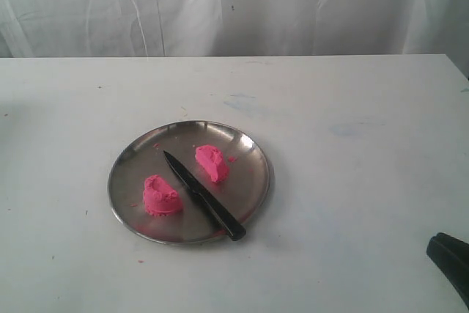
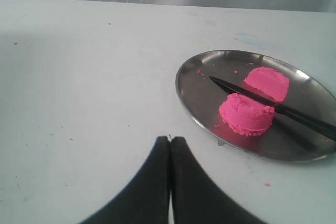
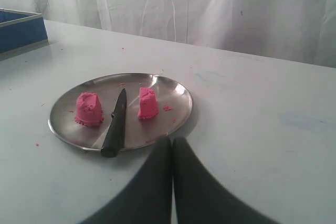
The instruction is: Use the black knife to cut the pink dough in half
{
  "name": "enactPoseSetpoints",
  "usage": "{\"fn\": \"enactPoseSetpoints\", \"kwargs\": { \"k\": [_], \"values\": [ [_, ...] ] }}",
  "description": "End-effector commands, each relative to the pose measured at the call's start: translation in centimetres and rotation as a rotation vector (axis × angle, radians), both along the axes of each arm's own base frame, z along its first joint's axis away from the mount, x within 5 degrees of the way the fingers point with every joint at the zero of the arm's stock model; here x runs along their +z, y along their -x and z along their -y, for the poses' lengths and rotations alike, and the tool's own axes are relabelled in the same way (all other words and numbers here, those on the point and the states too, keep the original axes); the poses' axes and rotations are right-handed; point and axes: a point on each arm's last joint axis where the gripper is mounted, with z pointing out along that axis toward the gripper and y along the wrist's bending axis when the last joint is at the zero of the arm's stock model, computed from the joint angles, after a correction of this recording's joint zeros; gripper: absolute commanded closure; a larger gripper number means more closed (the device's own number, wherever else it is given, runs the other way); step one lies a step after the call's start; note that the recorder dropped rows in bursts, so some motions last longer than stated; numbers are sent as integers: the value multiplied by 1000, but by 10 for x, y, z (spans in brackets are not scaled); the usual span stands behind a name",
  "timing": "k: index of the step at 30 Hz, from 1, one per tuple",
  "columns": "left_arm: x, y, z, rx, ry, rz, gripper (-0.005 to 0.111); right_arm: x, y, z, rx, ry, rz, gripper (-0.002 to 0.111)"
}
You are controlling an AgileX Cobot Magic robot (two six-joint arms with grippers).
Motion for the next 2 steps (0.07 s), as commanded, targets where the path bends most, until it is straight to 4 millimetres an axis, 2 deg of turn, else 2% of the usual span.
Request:
{"fn": "enactPoseSetpoints", "kwargs": {
  "k": [1,2],
  "values": [
    [-2,0,0,-5,2,-12,107,-1,0,0,-5,6,11,108],
    [-2,0,0,-5,2,-12,107,-1,0,0,-5,6,11,108]
  ]
}}
